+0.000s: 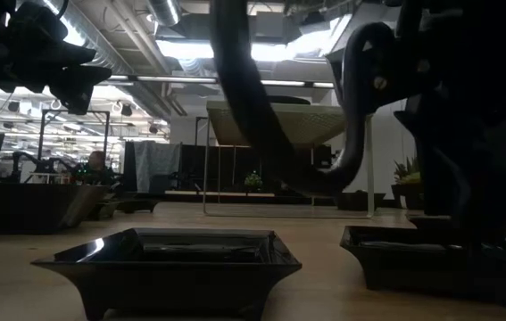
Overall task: Pick & Place Mini shaped plates
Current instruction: Stack the black square plate on top of the black square plate on the shelf
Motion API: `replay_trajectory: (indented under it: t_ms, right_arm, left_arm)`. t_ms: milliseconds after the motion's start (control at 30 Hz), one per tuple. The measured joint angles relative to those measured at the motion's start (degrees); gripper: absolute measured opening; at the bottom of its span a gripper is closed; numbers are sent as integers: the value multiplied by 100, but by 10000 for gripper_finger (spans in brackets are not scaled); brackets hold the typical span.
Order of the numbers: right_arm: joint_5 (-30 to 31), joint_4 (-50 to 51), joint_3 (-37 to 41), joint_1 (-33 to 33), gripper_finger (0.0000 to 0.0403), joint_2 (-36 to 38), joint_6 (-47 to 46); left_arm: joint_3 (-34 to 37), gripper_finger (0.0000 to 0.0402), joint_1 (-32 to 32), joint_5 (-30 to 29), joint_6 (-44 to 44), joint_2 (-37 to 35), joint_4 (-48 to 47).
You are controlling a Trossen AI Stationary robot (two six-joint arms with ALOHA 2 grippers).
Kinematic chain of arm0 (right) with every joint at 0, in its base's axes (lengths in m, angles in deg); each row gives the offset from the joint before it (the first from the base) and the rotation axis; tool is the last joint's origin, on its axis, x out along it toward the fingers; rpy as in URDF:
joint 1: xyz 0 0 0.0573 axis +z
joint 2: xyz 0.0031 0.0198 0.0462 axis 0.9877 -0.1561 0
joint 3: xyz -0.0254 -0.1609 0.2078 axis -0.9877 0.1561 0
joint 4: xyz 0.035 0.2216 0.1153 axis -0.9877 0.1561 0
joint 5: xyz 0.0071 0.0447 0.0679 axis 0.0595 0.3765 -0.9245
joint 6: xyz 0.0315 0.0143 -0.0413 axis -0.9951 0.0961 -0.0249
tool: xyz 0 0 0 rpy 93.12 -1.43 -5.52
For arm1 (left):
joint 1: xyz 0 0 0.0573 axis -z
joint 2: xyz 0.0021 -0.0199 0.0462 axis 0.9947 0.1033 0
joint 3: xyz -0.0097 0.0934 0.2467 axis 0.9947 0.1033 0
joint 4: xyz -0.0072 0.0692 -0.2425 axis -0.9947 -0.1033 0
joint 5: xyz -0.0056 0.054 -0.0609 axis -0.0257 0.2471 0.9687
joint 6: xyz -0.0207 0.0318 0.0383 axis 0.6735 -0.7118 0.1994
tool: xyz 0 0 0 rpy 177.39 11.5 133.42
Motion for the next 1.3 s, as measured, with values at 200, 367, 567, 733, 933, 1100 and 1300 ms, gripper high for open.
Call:
replay_trajectory:
  t_ms: [200, 367, 567, 733, 933, 1100, 1300]
  right_arm:
    - [-2, 3, 2, 0, 184, 0, 44]
    - [-30, 1, 2, -38, 176, 0, 32]
    - [-147, -58, 2, -52, 121, -1, -116]
    - [-244, -155, 4, -52, 60, -2, -223]
    - [-263, -240, 7, -61, 7, -2, -45]
    - [-254, -250, 7, -61, 23, 19, 224]
    - [-124, -113, 13, -59, 6, 338, 342]
  left_arm:
    - [-2, 152, -1, 0, 0, -2, 0]
    - [-1, 152, -1, -1, 0, -1, 0]
    - [0, 152, 0, 0, 0, -1, 0]
    - [0, 152, -1, 0, 0, 0, 0]
    - [-1, 152, -1, 0, 0, -2, -1]
    - [0, 152, -1, -2, 0, -2, 0]
    - [0, 152, -1, 0, 0, -1, 1]
